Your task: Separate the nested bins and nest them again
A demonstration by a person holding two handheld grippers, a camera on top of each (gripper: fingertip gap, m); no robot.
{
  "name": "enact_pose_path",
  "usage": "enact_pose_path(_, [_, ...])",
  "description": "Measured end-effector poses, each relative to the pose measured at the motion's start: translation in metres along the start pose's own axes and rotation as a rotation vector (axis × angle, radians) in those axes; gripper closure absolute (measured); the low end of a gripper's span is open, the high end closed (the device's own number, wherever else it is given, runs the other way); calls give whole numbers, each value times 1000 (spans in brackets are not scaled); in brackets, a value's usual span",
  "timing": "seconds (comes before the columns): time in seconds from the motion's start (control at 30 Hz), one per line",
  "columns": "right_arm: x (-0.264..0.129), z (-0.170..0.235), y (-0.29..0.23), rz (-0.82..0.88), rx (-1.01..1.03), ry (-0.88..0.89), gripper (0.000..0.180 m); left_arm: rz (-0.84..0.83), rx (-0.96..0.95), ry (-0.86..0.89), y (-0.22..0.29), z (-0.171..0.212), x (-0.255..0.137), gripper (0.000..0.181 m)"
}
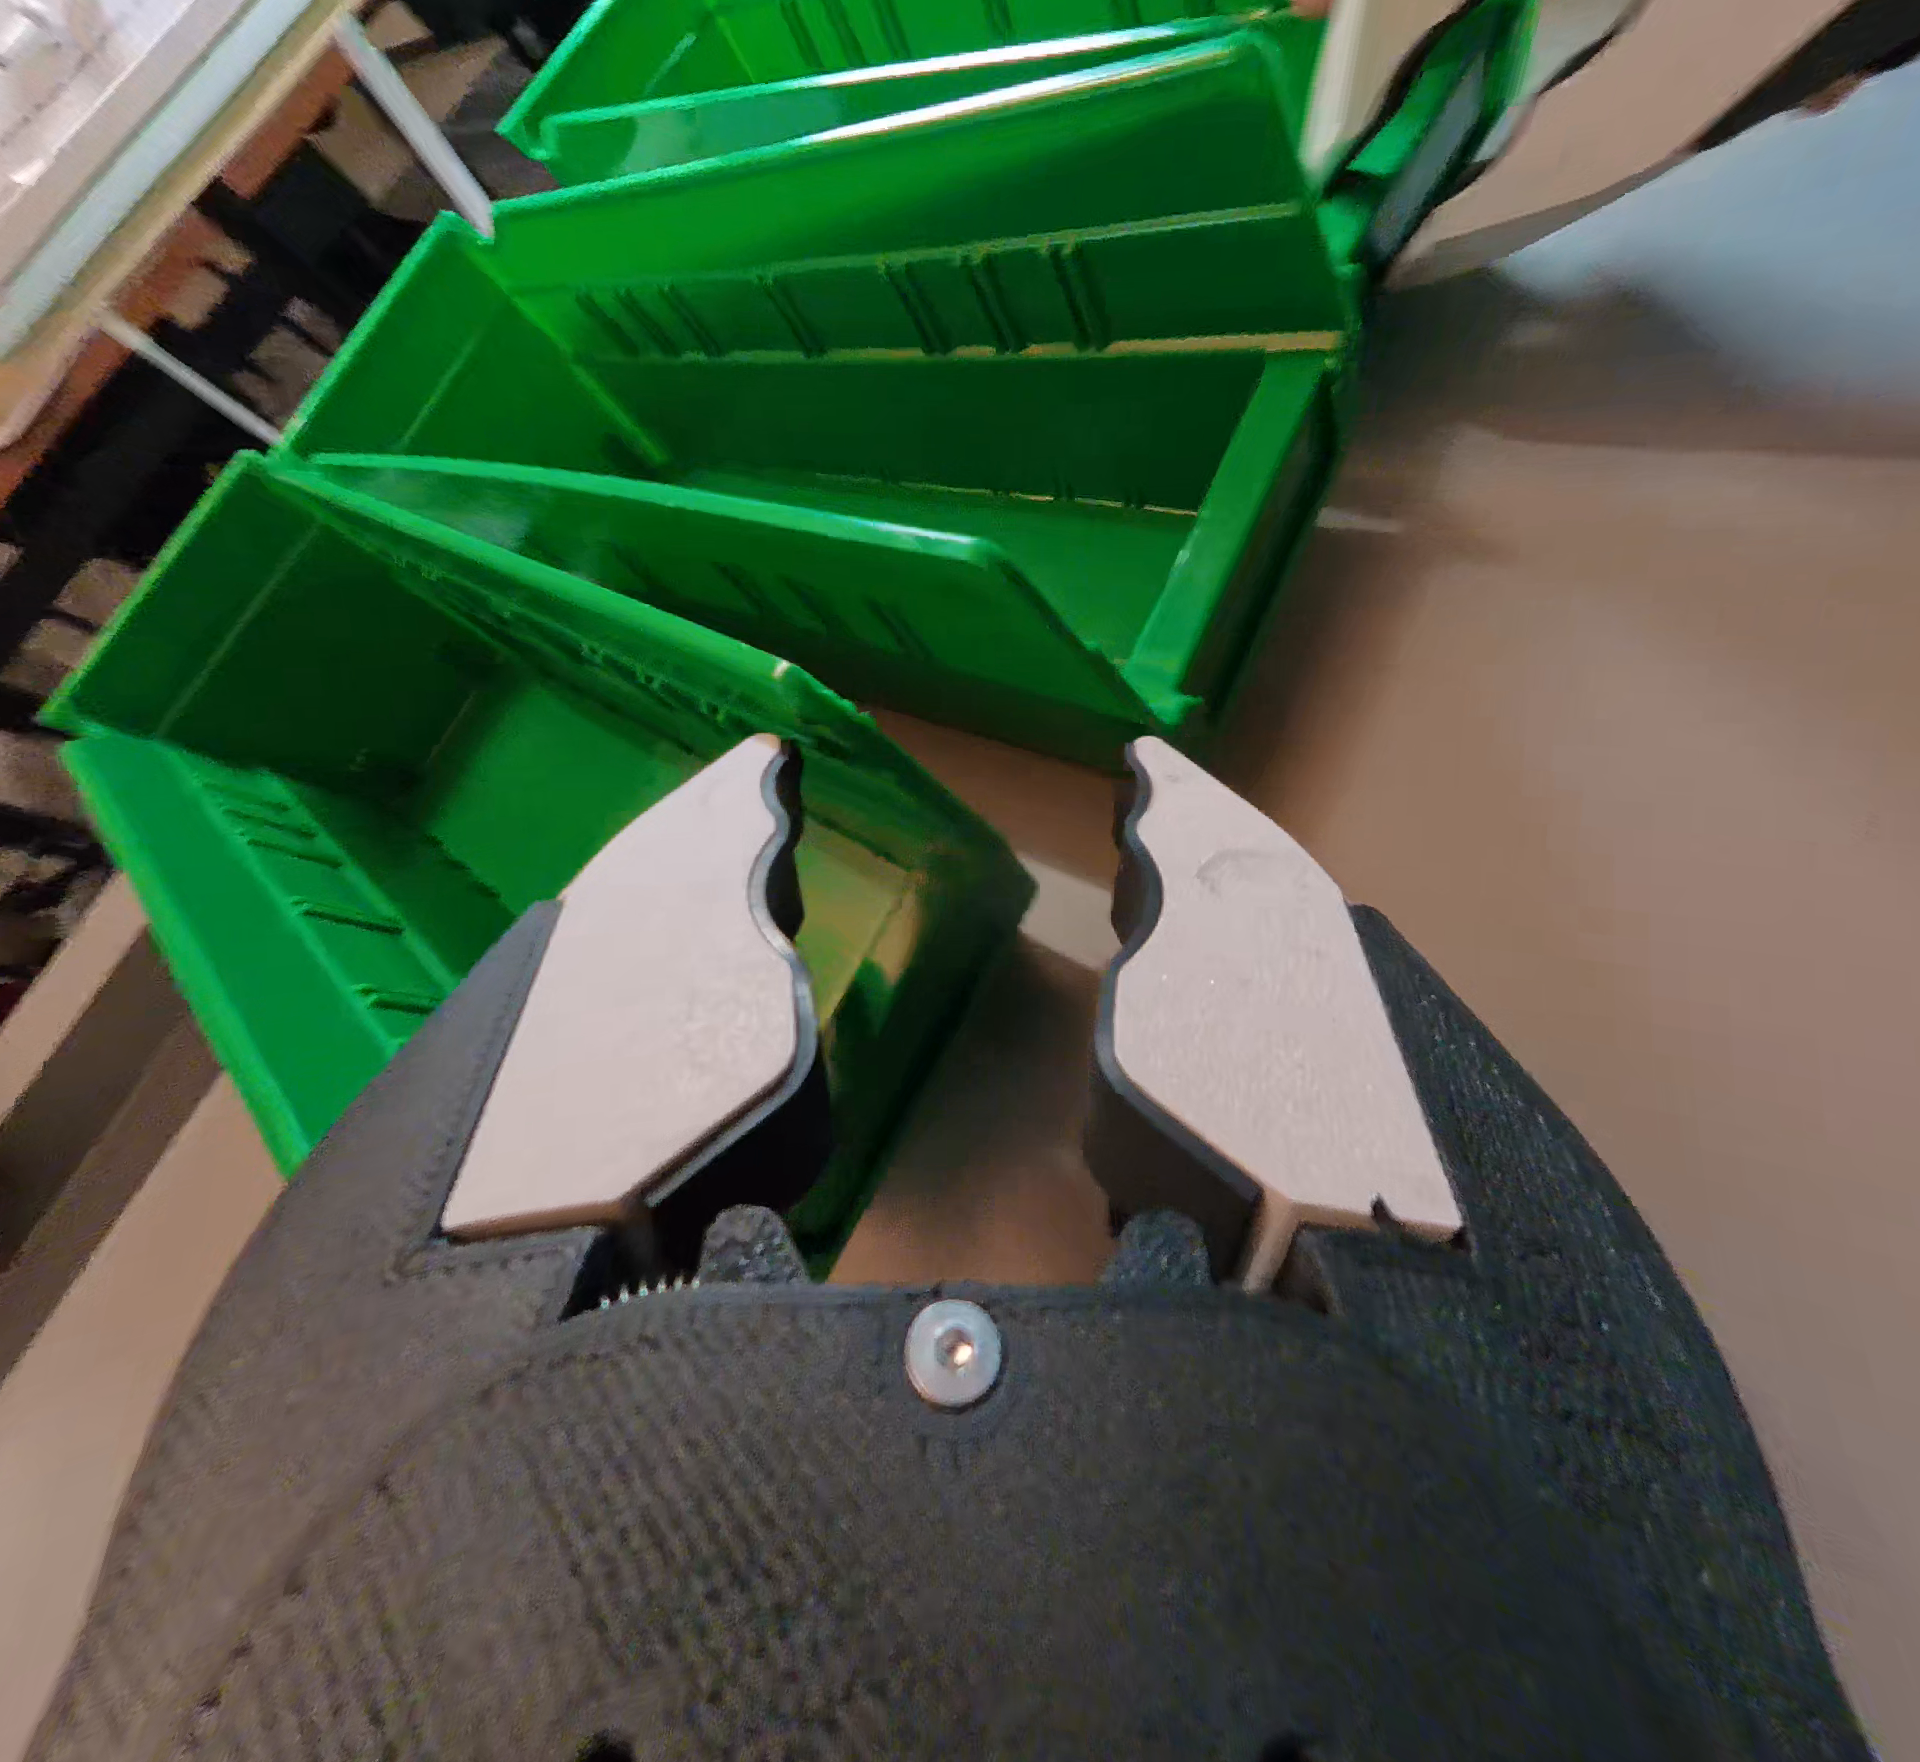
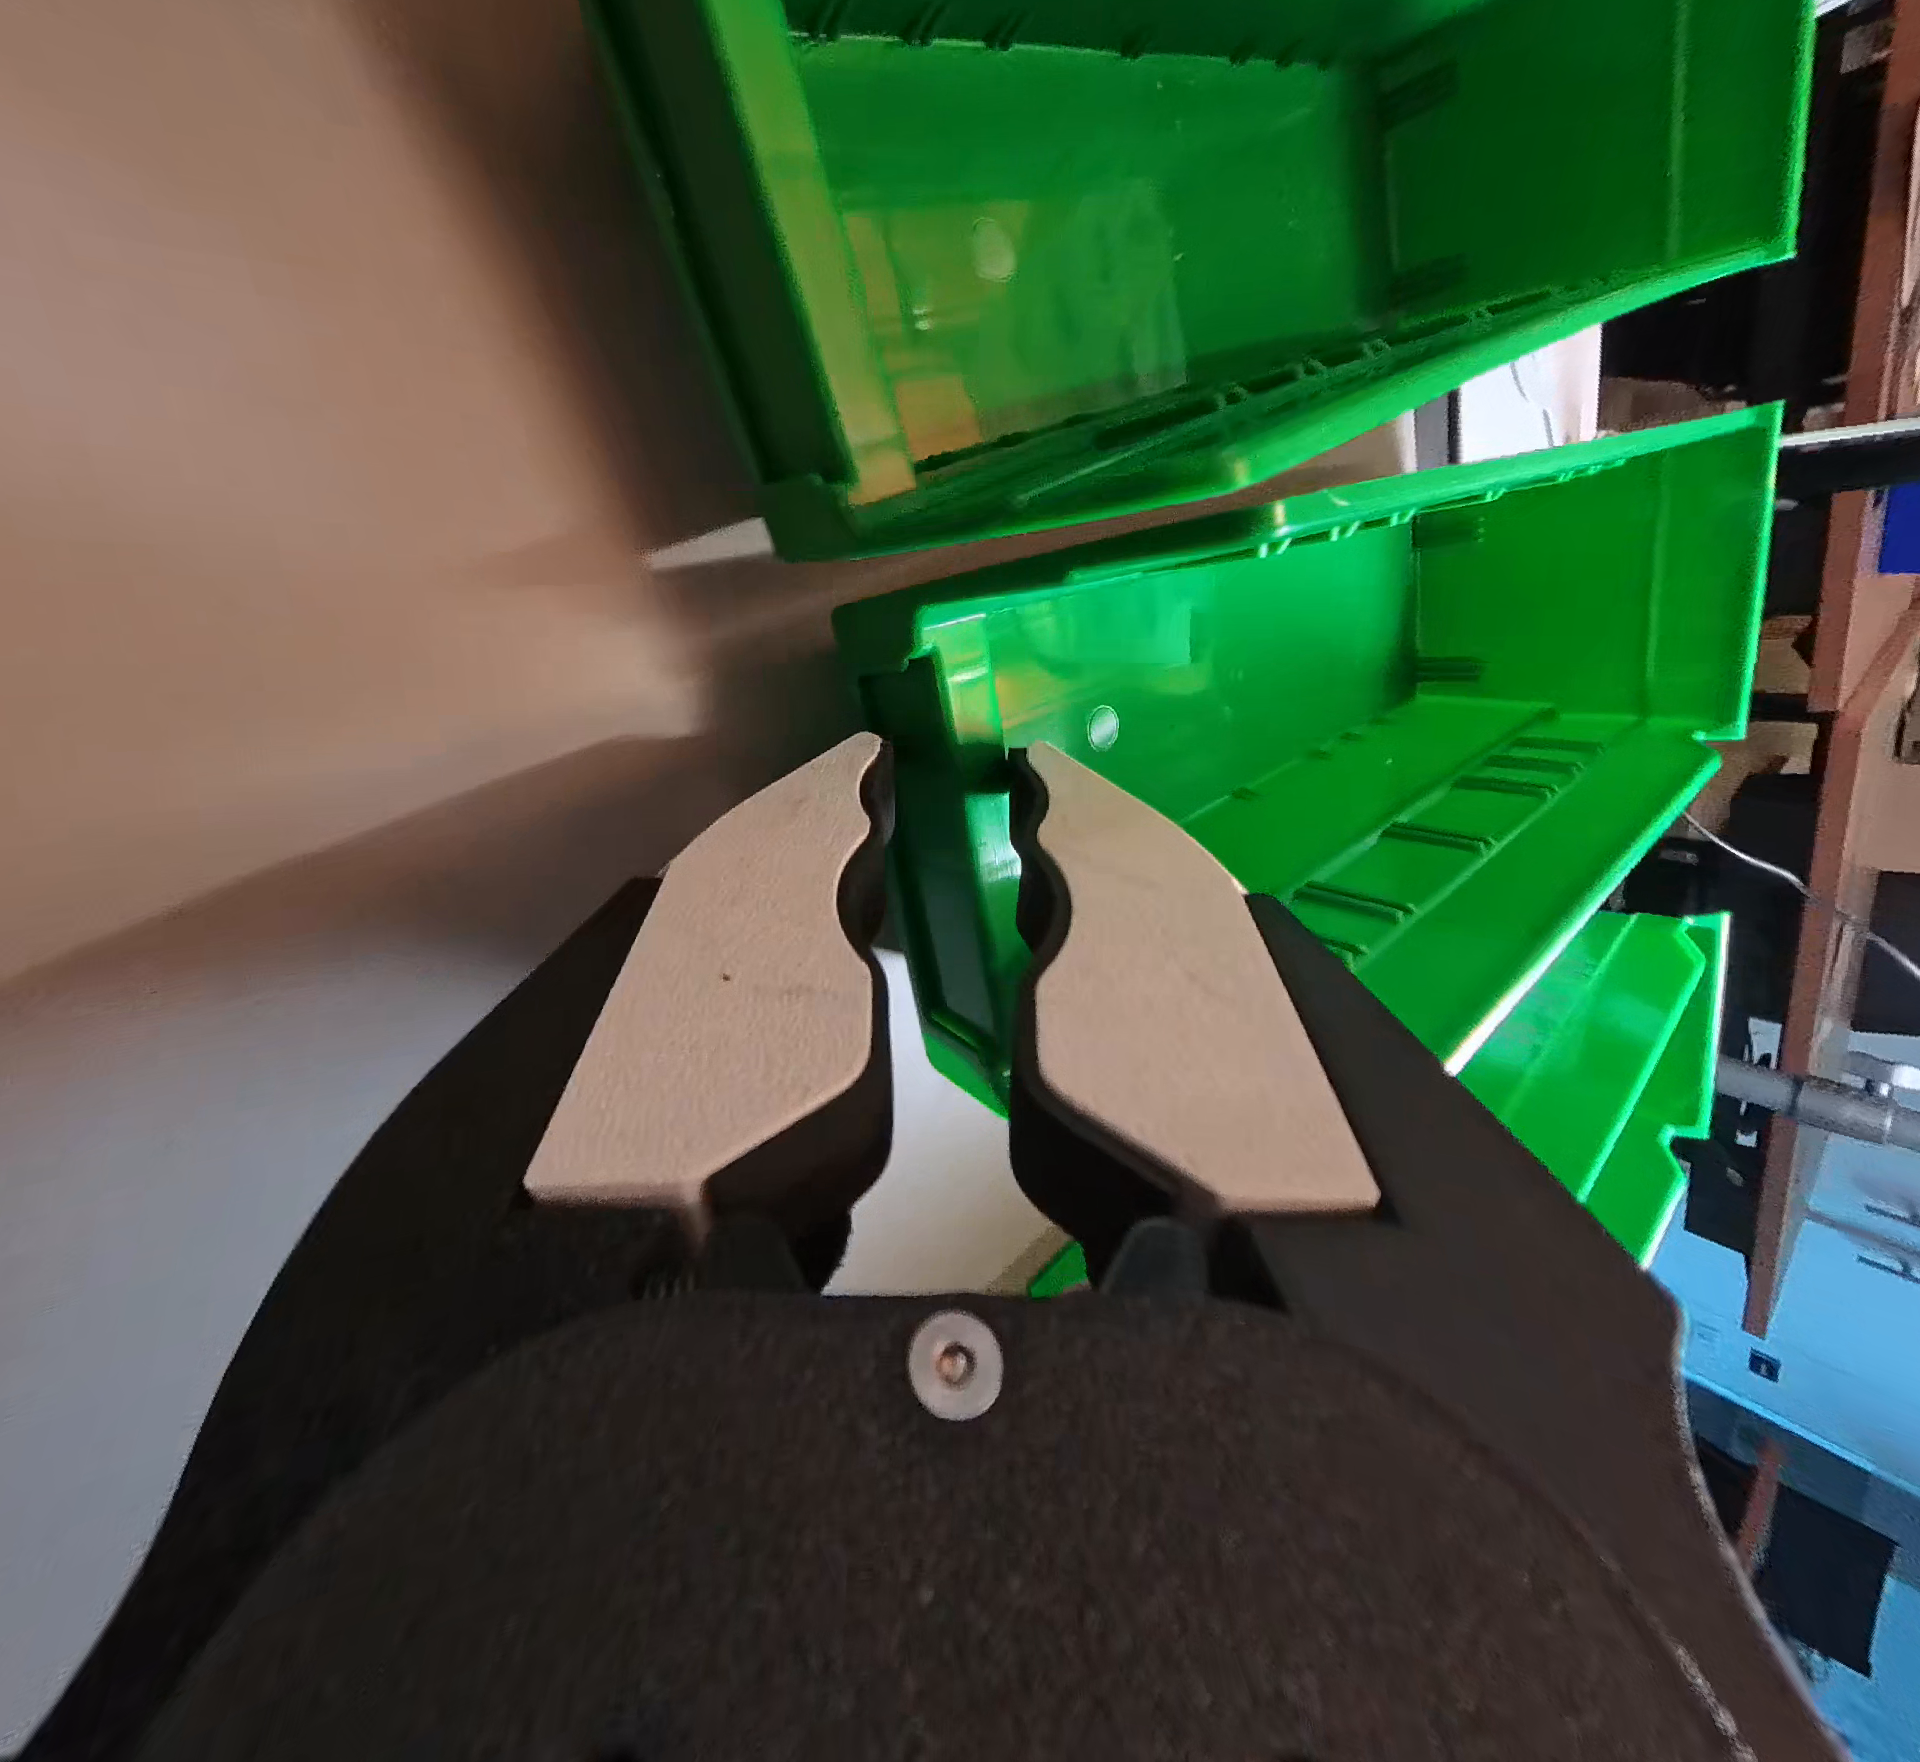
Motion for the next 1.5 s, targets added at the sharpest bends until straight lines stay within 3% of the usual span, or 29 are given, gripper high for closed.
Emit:
enact_pose_path(0.17, [-7, 4, -4, 19, 34, 73, 153, -50, -9, 13, -8, 3, 0, 127])
enact_pose_path(0.27, [-33, 4, 4, 11, 177, 199, 144, -64, -15, 29, -12, 3, -10, 126])
enact_pose_path(0.37, [-67, 25, 31, 151, 323, 271, 144, -81, -20, 26, -16, 10, -23, 127])
enact_pose_path(0.5, [-95, 81, 66, 364, 527, 222, 140, -97, -13, 23, -17, 23, -35, 129])
enact_pose_path(0.57, [-92, 114, 72, 379, 620, 139, 136, -102, 1, 29, -15, 26, -40, 130])
enact_pose_path(0.63, [-76, 137, 67, 289, 702, 73, 129, -108, 4, 28, -12, 28, -43, 130])
enact_pose_path(0.7, [-57, 146, 58, 221, 743, 51, 135, -106, -10, 35, -11, 30, -47, 131])
enact_pose_path(0.77, [-43, 146, 54, 235, 730, 61, 161, -108, -33, 43, -12, 32, -49, 133])
enact_pose_path(0.8, [-38, 143, 52, 246, 730, 68, 166, -107, -45, 45, -13, 34, -49, 134])
enact_pose_path(1.03, [-21, 116, 52, 290, 614, 122, 158, -100, -55, 27, -14, 42, -45, 139])
enact_pose_path(1.13, [-29, 112, 55, 338, 583, 143, 141, -106, -39, 23, -12, 43, -45, 139])
enact_pose_path(1.37, [-75, 92, 67, 480, 672, 620, 128, -104, -77, 78, -15, 38, -49, 137])
enact_pose_path(1.5, [-75, 103, 69, 459, 822, 724, 122, -133, -177, 208, -26, 28, -62, 130])
Point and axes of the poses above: each gripper's, where its closed fingertips meet, x out along the fingers, z out of its underside, y = z × x across the jaws, the point moved 7 cm from there along -x, back along the fingers, and after that the axes turned 1 degree about -y, right-handed, at the moved point
